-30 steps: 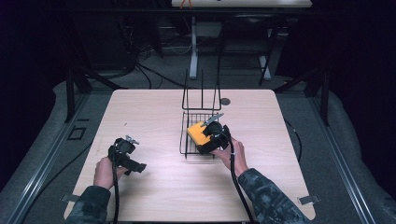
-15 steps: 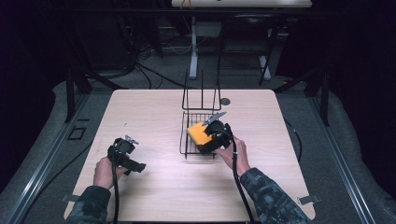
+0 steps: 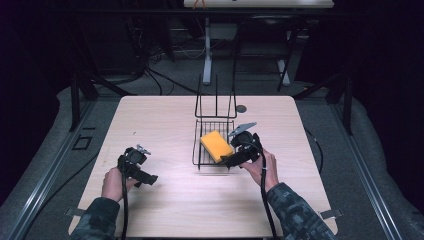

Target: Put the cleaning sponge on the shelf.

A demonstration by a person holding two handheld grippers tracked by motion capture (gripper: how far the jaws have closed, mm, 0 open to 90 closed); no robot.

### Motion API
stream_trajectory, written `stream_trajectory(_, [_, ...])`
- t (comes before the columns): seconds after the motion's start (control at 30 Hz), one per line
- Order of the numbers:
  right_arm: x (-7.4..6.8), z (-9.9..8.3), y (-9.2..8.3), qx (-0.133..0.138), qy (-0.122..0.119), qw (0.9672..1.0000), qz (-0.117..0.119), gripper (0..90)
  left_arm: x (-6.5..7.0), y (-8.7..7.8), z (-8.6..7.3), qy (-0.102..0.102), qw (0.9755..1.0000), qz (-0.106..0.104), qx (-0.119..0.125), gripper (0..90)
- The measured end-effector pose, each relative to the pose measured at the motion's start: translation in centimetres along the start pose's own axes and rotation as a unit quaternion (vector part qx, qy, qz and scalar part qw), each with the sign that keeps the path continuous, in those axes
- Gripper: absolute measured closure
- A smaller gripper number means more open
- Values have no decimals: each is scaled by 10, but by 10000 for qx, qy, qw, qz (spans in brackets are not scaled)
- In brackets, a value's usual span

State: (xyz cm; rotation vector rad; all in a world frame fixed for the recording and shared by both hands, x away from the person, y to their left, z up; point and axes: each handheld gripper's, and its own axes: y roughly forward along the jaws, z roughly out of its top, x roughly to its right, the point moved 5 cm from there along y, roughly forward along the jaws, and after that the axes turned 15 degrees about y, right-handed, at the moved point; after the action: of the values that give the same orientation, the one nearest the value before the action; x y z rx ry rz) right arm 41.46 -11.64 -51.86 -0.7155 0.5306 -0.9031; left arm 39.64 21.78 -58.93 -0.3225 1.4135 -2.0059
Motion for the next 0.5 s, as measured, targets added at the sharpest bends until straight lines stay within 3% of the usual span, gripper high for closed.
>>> stream_trajectory(0.5, [31,-25,-33,40,226,9993,-292,71,0,0,1,26,10000,-22,39,10])
